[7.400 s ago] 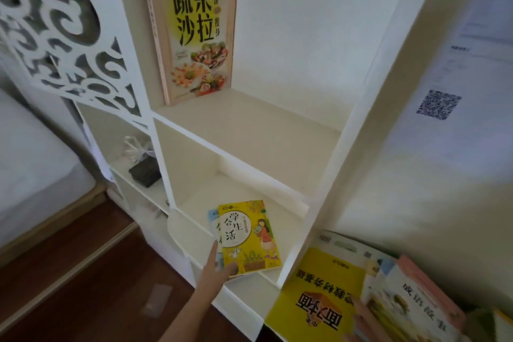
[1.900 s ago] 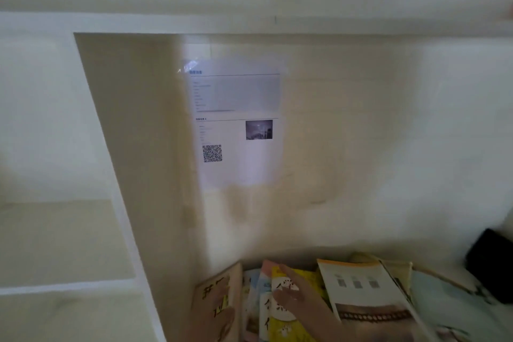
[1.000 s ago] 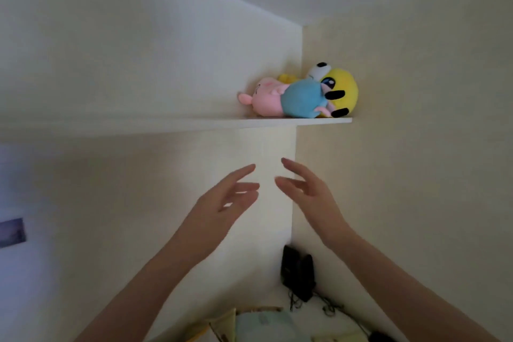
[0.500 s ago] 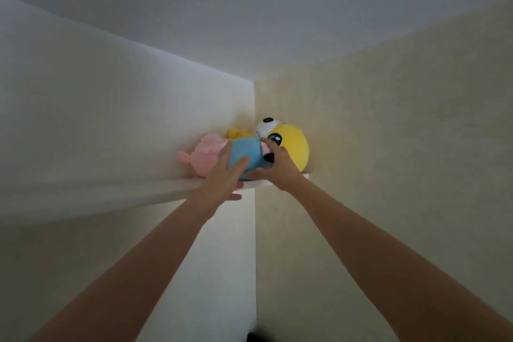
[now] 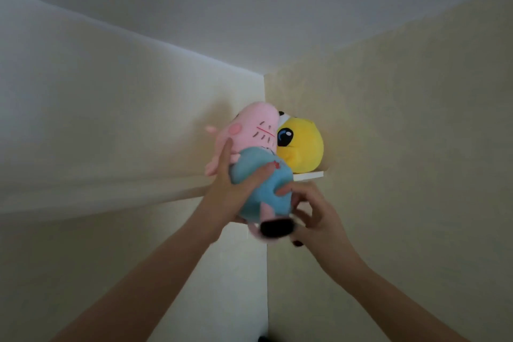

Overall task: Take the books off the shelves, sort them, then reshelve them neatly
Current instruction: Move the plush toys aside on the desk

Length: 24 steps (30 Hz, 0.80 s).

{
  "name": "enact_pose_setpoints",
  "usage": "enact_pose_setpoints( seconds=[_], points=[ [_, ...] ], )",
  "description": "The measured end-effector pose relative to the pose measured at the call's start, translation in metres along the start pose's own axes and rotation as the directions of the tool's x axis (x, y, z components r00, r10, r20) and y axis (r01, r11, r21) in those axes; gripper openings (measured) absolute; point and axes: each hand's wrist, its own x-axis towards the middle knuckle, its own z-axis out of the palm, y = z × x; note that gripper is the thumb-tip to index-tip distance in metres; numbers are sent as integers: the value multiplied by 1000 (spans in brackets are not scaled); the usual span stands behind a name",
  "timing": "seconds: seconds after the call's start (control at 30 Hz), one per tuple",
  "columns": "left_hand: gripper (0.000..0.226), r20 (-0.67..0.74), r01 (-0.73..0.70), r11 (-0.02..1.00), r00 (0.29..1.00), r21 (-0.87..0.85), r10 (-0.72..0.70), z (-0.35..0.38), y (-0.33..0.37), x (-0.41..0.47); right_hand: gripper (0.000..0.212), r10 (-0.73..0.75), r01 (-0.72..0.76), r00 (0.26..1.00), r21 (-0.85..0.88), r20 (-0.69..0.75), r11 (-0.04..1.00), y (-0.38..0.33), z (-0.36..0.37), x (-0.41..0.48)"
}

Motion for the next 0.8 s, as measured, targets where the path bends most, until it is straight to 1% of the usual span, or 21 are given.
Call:
enact_pose_setpoints(
  seconds=[0.03, 0.07, 0.1, 0.13, 0.17, 0.23, 0.3, 0.33, 0.4, 0.43, 0.53, 0.57, 0.63, 0.7, 0.8],
  points=[
    [95, -21, -80, 997, 997, 17, 80, 4, -8, -6, 37, 62, -62, 998, 49, 20, 997, 3, -6, -11],
    [93, -30, -164, 986, 986, 7, 164, 9, -17, -11, 40, 118, -118, 993, 79, 10, 990, 6, -13, -20],
    [89, -34, -224, 974, 974, 9, 225, 15, -23, -20, 48, 176, -174, 984, 100, -10, 980, 7, -19, -27],
    [86, -23, -243, 970, 970, -1, 243, 20, -30, -29, 60, 223, -220, 975, 128, -9, 967, 8, -24, -33],
    [83, 4, -207, 977, 978, -54, 207, 25, -38, -39, 68, 255, -254, 967, 177, 13, 951, 7, -27, -38],
    [87, 96, -65, 972, 991, -225, 89, 34, -59, -59, 73, 305, -314, 949, 278, 76, 908, 3, -30, -53],
    [92, 180, -1, 938, 981, -347, 68, 38, -82, -74, 73, 361, -384, 923, 287, 131, 877, 1, -30, -74],
    [90, 201, 19, 923, 977, -384, 64, 40, -98, -80, 73, 388, -415, 909, 281, 150, 865, 2, -29, -87],
    [87, 250, 95, 904, 968, -418, 14, 46, -131, -96, 75, 441, -462, 887, 264, 138, 847, 14, -31, -119],
    [87, 273, 120, 904, 962, -410, -4, 49, -148, -105, 78, 463, -482, 876, 262, 133, 836, 21, -31, -136],
    [97, 366, 126, 944, 931, -304, -6, 60, -200, -134, 88, 537, -564, 826, 265, 175, 782, 49, -29, -185],
    [99, 391, 155, 946, 920, -284, -33, 61, -210, -141, 93, 566, -596, 803, 265, 186, 758, 60, -28, -199],
    [96, 404, 262, 935, 902, -237, -151, 65, -235, -150, 94, 607, -636, 772, 251, 191, 730, 84, -25, -220],
    [92, 362, 306, 946, 898, -110, -249, 68, -264, -155, 89, 614, -641, 768, 204, 183, 740, 109, -25, -236],
    [100, 358, 322, 936, 865, 140, -351, 71, -307, -157, 84, 649, -674, 735, 101, 197, 732, 144, -23, -255]
  ],
)
